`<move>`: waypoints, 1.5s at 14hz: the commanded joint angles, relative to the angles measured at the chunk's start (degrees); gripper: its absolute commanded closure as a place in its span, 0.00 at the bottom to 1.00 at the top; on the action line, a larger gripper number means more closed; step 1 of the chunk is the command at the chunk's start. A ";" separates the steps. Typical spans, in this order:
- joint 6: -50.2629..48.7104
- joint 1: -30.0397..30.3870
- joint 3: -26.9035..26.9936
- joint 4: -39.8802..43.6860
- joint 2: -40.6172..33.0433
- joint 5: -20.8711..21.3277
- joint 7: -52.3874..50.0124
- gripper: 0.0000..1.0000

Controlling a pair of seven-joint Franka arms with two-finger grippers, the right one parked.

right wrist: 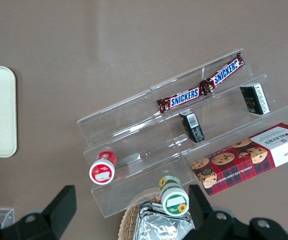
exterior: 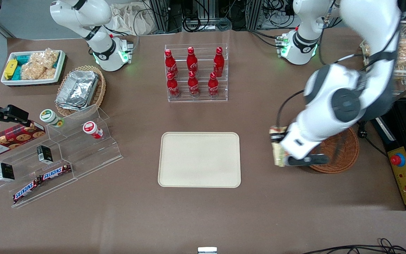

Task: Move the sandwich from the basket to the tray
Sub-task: 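Carry the sandwich over the cream tray and lower it onto it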

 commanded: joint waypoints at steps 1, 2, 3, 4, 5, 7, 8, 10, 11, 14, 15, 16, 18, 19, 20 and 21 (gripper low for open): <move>5.51 -5.03 1.01 1.83 6.52 1.01 -1.14 0.99; 8.58 -6.36 1.10 1.92 8.72 1.01 -1.14 0.99; 11.92 -7.33 1.11 1.92 10.75 0.93 -1.14 0.99; 14.30 -8.56 1.37 2.00 12.33 0.92 -1.32 0.99; 15.98 -9.87 2.24 2.00 13.65 0.92 -1.41 0.99; 18.62 -12.77 4.61 1.92 15.85 0.84 -1.93 0.95; 19.33 -13.48 5.40 1.92 16.91 0.84 -2.28 0.91; 21.08 -13.58 5.67 1.83 18.23 0.84 -2.46 0.77; 21.09 -13.58 5.68 1.83 18.58 0.84 -2.72 0.53; 19.87 -13.49 5.76 1.92 17.10 0.92 -7.28 0.01; 17.86 -13.32 5.76 2.00 15.88 0.92 -8.51 0.01; 15.06 -13.14 5.76 2.18 14.21 0.92 -8.70 0.01; 8.38 -12.70 6.98 3.40 9.38 0.92 -8.88 0.01; 5.22 -11.48 7.60 4.19 6.92 0.75 -8.44 0.01; 2.40 -9.90 7.70 4.55 4.55 0.66 -8.09 0.01; -0.15 -7.80 7.52 5.08 2.44 0.57 -7.91 0.01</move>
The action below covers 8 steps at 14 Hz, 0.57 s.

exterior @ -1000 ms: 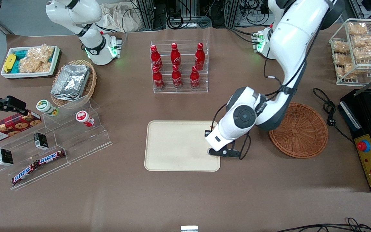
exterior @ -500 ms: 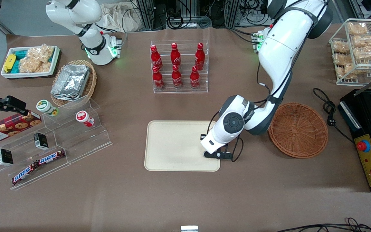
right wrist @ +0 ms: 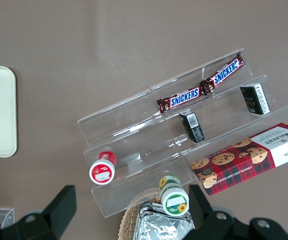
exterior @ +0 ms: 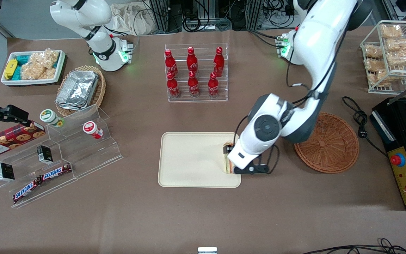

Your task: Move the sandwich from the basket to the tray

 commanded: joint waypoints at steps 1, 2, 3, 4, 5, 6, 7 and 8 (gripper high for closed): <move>-7.00 5.35 -0.24 -0.55 -7.55 0.45 0.92 0.01; -9.37 7.20 -0.16 -0.64 -9.92 0.45 4.58 0.01; -12.88 9.05 0.02 -0.99 -12.30 0.36 9.06 0.01; -16.13 11.85 0.02 -1.16 -14.50 0.28 13.54 0.01; -18.60 14.66 0.02 -1.16 -16.95 -0.07 18.20 0.01; -19.93 17.13 0.11 -1.08 -18.81 -0.16 22.07 0.01; -20.20 19.50 0.11 -0.99 -20.13 -0.16 24.72 0.01; -20.12 21.18 0.28 -0.81 -20.75 -0.08 25.01 0.01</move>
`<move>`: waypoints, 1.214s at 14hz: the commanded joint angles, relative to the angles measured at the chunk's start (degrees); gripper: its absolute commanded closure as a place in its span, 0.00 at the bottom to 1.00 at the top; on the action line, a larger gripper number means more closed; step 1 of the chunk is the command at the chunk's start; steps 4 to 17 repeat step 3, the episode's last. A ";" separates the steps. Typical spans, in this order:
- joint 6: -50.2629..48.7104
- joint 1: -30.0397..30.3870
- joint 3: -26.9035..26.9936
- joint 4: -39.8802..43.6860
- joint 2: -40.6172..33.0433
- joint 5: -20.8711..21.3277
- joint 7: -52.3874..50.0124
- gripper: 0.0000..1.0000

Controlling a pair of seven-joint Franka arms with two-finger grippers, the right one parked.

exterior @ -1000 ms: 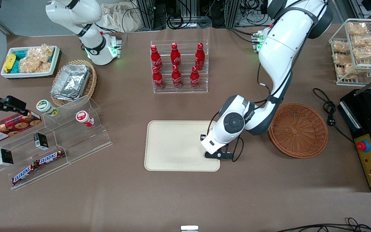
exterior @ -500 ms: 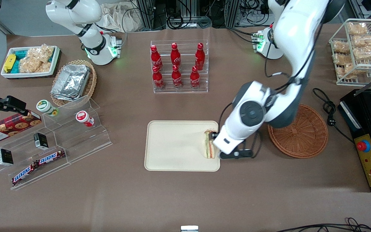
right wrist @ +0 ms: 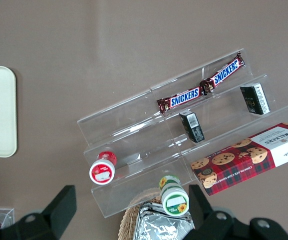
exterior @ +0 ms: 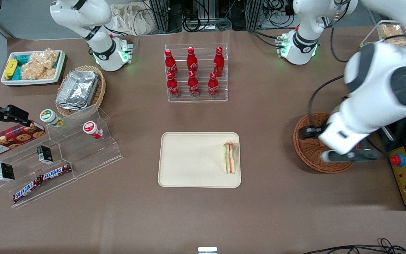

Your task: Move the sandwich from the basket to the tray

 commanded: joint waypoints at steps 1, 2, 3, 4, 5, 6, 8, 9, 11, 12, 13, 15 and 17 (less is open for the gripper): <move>-0.68 4.93 -0.31 -1.48 -3.01 -0.06 3.04 0.01; -0.68 6.08 -0.31 -1.48 -3.45 -0.15 2.96 0.01; -0.59 6.53 -0.31 -1.48 -3.63 -0.15 3.04 0.01; -0.59 6.53 -0.31 -1.48 -3.63 -0.15 3.04 0.01; -0.59 6.53 -0.31 -1.48 -3.63 -0.15 3.04 0.01; -0.59 6.53 -0.31 -1.48 -3.63 -0.15 3.04 0.01; -0.59 6.53 -0.31 -1.48 -3.63 -0.15 3.04 0.01; -0.59 6.53 -0.31 -1.48 -3.63 -0.15 3.04 0.01; -0.59 6.53 -0.31 -1.48 -3.63 -0.15 3.04 0.01; -0.59 6.53 -0.31 -1.48 -3.63 -0.15 3.04 0.01; -0.59 6.53 -0.31 -1.48 -3.63 -0.15 3.04 0.01; -0.59 6.53 -0.31 -1.48 -3.63 -0.15 3.04 0.01; -0.59 6.53 -0.31 -1.48 -3.63 -0.15 3.04 0.01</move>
